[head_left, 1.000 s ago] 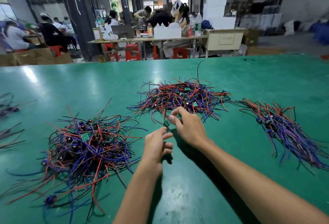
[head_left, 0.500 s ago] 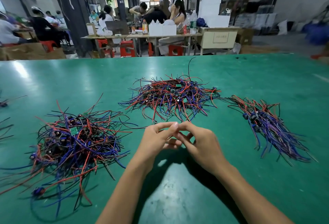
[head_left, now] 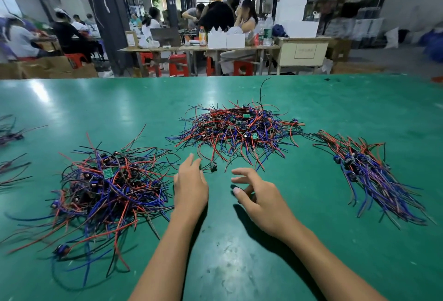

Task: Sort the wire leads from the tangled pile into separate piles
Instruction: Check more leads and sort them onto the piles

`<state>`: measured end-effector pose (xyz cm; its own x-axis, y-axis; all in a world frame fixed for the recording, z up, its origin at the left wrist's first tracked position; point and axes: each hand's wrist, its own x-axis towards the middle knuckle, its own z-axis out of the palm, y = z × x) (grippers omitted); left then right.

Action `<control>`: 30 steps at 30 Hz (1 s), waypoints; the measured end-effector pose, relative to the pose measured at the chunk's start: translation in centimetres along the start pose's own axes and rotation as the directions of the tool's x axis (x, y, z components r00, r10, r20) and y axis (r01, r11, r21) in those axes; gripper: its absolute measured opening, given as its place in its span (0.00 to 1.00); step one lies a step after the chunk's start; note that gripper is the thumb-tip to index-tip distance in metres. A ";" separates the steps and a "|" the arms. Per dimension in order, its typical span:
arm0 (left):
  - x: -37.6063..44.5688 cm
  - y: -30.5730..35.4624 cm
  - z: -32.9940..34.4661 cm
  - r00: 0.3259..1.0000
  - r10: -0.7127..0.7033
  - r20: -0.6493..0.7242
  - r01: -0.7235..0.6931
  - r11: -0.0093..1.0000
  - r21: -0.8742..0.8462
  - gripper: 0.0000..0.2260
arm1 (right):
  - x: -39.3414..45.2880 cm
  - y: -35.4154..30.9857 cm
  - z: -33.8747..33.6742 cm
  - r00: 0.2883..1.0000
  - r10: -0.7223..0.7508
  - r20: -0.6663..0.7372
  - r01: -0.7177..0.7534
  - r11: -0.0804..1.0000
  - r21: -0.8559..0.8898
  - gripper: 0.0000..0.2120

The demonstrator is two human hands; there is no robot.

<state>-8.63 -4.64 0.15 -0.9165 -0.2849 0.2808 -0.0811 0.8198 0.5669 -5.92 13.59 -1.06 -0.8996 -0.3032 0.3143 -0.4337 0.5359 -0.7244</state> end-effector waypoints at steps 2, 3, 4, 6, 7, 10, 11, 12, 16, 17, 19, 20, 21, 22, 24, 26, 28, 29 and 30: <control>0.0 -0.2 0.3 1.000 -0.021 0.004 0.020 0.996 0.087 0.13 | 0.2 0.1 0.1 1.000 0.014 0.023 -0.014 1.000 -0.008 0.15; 0.1 -0.2 0.2 0.999 -0.018 -0.027 0.021 0.994 0.108 0.11 | 0.2 0.2 0.1 0.999 0.014 0.030 -0.014 1.000 -0.010 0.15; 0.2 -0.2 0.0 0.998 -0.008 -0.057 0.015 0.991 0.131 0.09 | 0.3 0.2 0.1 0.999 0.013 0.031 -0.013 1.000 -0.008 0.14; 0.2 -0.1 -0.3 0.997 0.022 -0.076 -0.007 0.982 0.187 0.07 | 0.3 0.4 0.1 0.999 0.013 0.029 -0.013 1.000 0.005 0.13; 0.2 -0.1 -0.3 0.997 0.024 -0.075 -0.009 0.981 0.195 0.07 | 0.4 0.5 0.1 0.999 0.015 0.029 -0.016 1.000 0.012 0.13; -0.2 0.2 -0.4 0.995 -0.024 -0.100 0.029 0.999 0.042 0.07 | 0.5 0.6 0.0 0.999 0.025 0.025 -0.026 0.999 0.039 0.12; -0.2 0.5 -0.4 0.992 -0.055 -0.111 0.047 0.996 -0.074 0.07 | 0.5 0.7 0.0 0.999 0.027 0.022 -0.028 0.999 0.047 0.12; -0.2 0.7 -0.6 0.990 -0.088 -0.112 0.062 0.975 -0.213 0.06 | 0.5 0.7 -0.1 0.999 0.030 0.020 -0.031 0.998 0.052 0.11; -0.1 2.0 -1.4 0.981 -0.192 0.014 0.153 0.735 -0.660 0.06 | 0.5 0.6 -0.2 0.999 0.042 0.019 -0.043 0.996 0.075 0.11; -0.2 2.1 -1.7 0.984 -0.178 0.034 0.152 0.709 -0.689 0.06 | 0.5 0.6 -0.2 0.999 0.047 0.016 -0.049 0.995 0.083 0.12; -0.5 2.5 -2.2 0.995 -0.093 0.028 0.087 0.721 -0.688 0.07 | 0.6 0.6 -0.2 0.997 0.072 -0.002 -0.071 0.989 0.133 0.14; -0.8 2.7 -2.5 0.999 -0.035 0.016 0.037 0.736 -0.676 0.07 | 0.6 0.6 -0.2 0.996 0.087 -0.020 -0.082 0.982 0.169 0.16; -1.1 2.9 -2.8 1.000 0.029 -0.002 -0.023 0.756 -0.655 0.08 | 0.7 0.5 -0.2 0.994 0.100 -0.040 -0.090 0.975 0.203 0.19; -1.4 3.1 -3.0 0.995 0.094 -0.020 -0.085 0.773 -0.628 0.09 | 0.7 0.5 -0.3 0.992 0.111 -0.059 -0.094 0.967 0.236 0.21; -1.9 3.5 -3.5 0.981 0.192 -0.022 -0.164 0.767 -0.620 0.09 | 0.7 0.3 -0.3 0.990 0.116 -0.082 -0.085 0.947 0.309 0.25; -2.2 3.8 -3.7 0.970 0.238 0.044 -0.136 0.689 -0.712 0.06 | 0.8 0.1 -0.4 0.989 0.110 -0.099 -0.071 0.937 0.341 0.27; -2.3 4.1 -3.9 0.958 0.260 0.124 -0.055 0.586 -0.808 0.04 | 0.8 0.0 -0.4 0.986 0.097 -0.134 -0.053 0.952 0.300 0.25; -2.4 4.2 -4.0 0.953 0.260 0.154 -0.013 0.544 -0.839 0.04 | 0.8 0.0 -0.5 0.984 0.082 -0.158 -0.039 0.965 0.261 0.23; -2.4 4.3 -4.0 0.952 0.251 0.177 0.025 0.510 -0.860 0.04 | 0.8 0.1 -0.5 0.981 0.063 -0.182 -0.022 0.976 0.217 0.20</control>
<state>-5.20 -2.43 5.03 -0.9618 0.0224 0.2729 0.2725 -0.0166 0.9620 -6.71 13.77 -0.53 -0.9194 -0.1207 0.3742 -0.3919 0.3588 -0.8472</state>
